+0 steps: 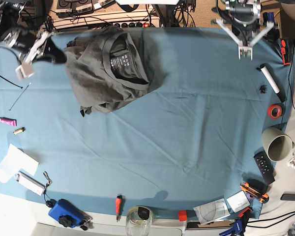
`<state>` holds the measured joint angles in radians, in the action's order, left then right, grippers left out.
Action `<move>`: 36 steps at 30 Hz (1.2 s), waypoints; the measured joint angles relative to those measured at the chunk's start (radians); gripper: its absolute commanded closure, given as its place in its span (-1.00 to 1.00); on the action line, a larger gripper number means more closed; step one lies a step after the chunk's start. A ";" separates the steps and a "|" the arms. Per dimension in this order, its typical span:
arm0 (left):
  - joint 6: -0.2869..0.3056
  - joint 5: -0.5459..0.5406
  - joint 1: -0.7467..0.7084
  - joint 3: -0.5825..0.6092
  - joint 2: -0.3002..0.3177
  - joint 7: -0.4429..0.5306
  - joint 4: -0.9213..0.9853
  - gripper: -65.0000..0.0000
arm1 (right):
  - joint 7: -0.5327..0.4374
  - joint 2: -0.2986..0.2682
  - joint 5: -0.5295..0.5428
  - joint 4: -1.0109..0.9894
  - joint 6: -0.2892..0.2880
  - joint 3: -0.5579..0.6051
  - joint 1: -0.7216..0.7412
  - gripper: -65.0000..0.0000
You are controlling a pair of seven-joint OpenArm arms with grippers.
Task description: Fold the T-shirt properly
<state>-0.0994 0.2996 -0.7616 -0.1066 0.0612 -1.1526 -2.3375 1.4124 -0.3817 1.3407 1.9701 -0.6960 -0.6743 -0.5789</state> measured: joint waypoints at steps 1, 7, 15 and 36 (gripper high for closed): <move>0.000 -0.001 -0.020 0.000 0.000 0.001 0.000 0.96 | 0.002 0.003 -0.004 0.000 0.000 0.000 -0.027 1.00; -0.001 -0.014 -0.147 0.000 0.000 0.002 0.000 0.96 | -0.005 0.005 -0.047 0.001 -0.001 0.000 -0.180 1.00; 0.026 -0.156 -0.255 0.000 0.000 0.055 0.010 1.00 | -0.017 0.049 -0.338 -0.055 -0.002 0.009 -0.306 1.00; 0.076 -0.215 0.121 0.000 0.000 0.462 1.079 1.00 | -0.429 0.052 -0.915 -0.884 0.002 0.541 0.069 1.00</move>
<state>-0.0238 0.0845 -0.6407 -0.1070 0.0612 -0.6907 -1.2587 0.9836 -0.3294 0.4255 1.0863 -0.6945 -0.1337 -0.5102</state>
